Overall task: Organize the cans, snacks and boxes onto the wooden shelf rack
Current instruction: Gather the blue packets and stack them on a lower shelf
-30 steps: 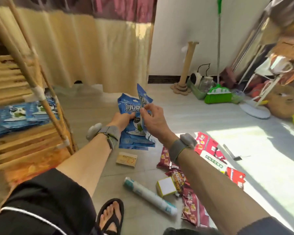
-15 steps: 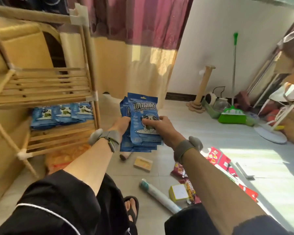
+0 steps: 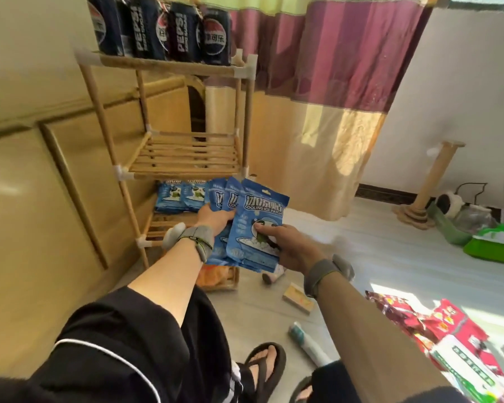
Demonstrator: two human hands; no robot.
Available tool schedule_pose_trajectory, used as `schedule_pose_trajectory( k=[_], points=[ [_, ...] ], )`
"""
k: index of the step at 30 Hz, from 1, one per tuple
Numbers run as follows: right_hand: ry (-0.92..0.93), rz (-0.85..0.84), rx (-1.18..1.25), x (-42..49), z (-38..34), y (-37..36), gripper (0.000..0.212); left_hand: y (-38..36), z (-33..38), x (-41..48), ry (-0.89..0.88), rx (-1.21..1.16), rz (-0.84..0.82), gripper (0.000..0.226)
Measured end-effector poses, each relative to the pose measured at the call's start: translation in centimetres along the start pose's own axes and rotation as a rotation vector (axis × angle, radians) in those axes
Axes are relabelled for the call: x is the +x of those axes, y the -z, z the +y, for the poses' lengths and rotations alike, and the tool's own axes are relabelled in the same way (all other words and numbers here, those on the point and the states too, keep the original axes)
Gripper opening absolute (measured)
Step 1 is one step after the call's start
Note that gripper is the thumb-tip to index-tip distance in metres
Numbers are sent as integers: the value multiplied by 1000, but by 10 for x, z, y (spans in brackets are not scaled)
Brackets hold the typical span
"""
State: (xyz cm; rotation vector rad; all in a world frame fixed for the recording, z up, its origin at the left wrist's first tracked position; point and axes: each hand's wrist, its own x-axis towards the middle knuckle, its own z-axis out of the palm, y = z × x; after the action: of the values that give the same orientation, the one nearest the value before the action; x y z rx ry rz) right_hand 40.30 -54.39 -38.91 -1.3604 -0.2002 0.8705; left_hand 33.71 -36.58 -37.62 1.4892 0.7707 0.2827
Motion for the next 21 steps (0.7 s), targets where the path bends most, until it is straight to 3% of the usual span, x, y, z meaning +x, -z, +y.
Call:
schedule_pose_trajectory(
  k=[2,5,8,11,14,18,21],
  points=[
    [-26,-34,-28,5,7,-10,32,15,-10,-2,19,8,39,66],
    [16,-11,-32,12,15,-18,33,33,-19,-2,54,-2,0,64],
    [31,-14,-20,21,22,-24,31,41,-12,-25,99,-32,-7,90],
    [26,15,-7,29,26,-31,28,46,-19,-23,130,-81,-12,61],
    [17,13,-19,38,30,-37,27,52,-35,-11,177,-88,-47,82],
    [-22,-6,-19,49,35,-46,22,55,-36,-18,189,-98,-30,37],
    [-47,-39,-18,54,39,-52,28,65,-43,-9,185,-142,-17,37]
  ],
)
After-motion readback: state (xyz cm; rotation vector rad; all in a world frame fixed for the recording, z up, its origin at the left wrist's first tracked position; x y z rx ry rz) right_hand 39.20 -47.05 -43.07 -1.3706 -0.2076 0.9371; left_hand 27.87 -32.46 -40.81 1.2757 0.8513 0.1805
